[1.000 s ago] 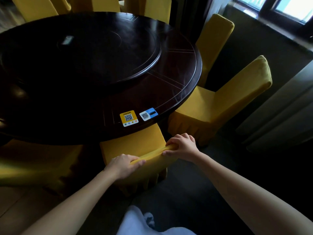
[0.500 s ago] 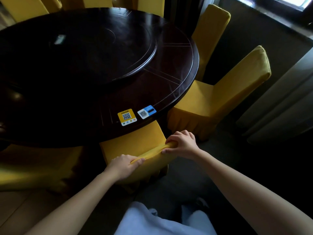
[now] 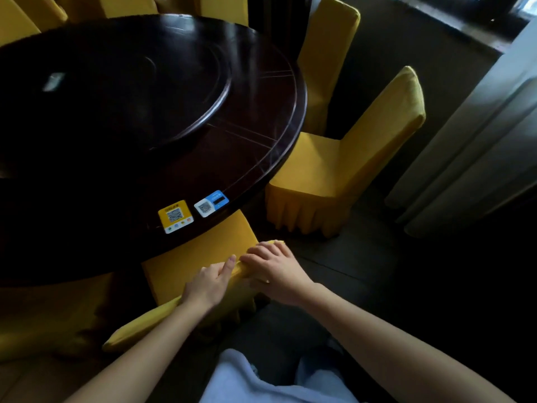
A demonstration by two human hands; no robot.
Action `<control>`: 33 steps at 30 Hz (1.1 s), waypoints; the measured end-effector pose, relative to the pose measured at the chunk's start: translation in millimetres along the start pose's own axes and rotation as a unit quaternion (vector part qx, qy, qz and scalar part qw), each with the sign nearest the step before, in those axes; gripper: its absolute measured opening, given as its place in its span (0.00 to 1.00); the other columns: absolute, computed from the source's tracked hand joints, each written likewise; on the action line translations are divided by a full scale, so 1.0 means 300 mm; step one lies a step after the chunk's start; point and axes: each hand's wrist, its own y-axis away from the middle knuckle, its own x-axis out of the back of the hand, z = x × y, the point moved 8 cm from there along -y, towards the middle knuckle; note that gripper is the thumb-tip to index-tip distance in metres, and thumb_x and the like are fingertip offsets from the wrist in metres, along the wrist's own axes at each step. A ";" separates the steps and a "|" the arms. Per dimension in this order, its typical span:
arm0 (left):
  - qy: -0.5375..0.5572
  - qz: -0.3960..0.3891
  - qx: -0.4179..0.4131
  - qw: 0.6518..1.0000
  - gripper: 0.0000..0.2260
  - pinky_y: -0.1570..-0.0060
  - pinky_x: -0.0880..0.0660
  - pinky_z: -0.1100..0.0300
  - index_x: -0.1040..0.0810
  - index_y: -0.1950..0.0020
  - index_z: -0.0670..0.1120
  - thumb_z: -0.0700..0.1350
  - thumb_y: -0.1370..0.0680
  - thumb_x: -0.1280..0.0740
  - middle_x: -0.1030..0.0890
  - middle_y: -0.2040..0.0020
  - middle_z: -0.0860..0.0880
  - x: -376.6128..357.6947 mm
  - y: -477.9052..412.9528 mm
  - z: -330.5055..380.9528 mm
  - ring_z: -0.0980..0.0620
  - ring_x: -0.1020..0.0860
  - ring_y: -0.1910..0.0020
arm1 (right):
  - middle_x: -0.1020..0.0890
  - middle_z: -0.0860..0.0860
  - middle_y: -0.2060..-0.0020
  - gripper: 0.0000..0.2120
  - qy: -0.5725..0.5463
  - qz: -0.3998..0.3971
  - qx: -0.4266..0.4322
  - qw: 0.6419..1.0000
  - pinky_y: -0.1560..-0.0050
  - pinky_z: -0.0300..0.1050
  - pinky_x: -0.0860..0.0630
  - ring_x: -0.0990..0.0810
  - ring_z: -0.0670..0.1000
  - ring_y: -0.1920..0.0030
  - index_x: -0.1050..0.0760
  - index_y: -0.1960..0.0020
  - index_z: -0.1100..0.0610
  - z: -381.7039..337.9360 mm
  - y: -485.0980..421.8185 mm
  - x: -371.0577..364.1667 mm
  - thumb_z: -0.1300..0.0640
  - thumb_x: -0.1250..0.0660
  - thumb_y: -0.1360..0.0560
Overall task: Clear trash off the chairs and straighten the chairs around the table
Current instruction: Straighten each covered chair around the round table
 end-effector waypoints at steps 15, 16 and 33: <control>-0.102 0.004 -0.291 0.951 0.24 0.27 0.58 0.43 0.41 0.26 0.56 0.61 0.21 0.50 0.43 0.23 0.54 -0.269 -0.143 0.977 0.50 0.51 0.23 | 0.55 0.46 0.22 0.32 -0.023 0.019 -0.261 0.965 0.25 0.53 0.61 0.60 0.47 0.23 0.52 0.22 0.48 0.827 0.416 0.302 0.37 0.50 0.21; -0.111 0.002 -0.304 0.946 0.25 0.27 0.58 0.43 0.43 0.25 0.56 0.61 0.21 0.50 0.44 0.23 0.54 -0.290 -0.141 1.042 0.51 0.52 0.23 | 0.54 0.46 0.22 0.31 -0.023 0.025 -0.267 0.963 0.25 0.53 0.61 0.60 0.47 0.23 0.52 0.22 0.48 0.868 0.442 0.328 0.37 0.50 0.21; -0.166 -0.014 -0.357 0.919 0.27 0.28 0.61 0.43 0.52 0.23 0.56 0.61 0.21 0.51 0.53 0.22 0.54 -0.463 -0.211 1.622 0.51 0.58 0.23 | 0.55 0.47 0.22 0.30 -0.025 0.080 -0.323 0.943 0.25 0.56 0.57 0.59 0.48 0.23 0.51 0.22 0.48 1.358 0.716 0.597 0.39 0.48 0.21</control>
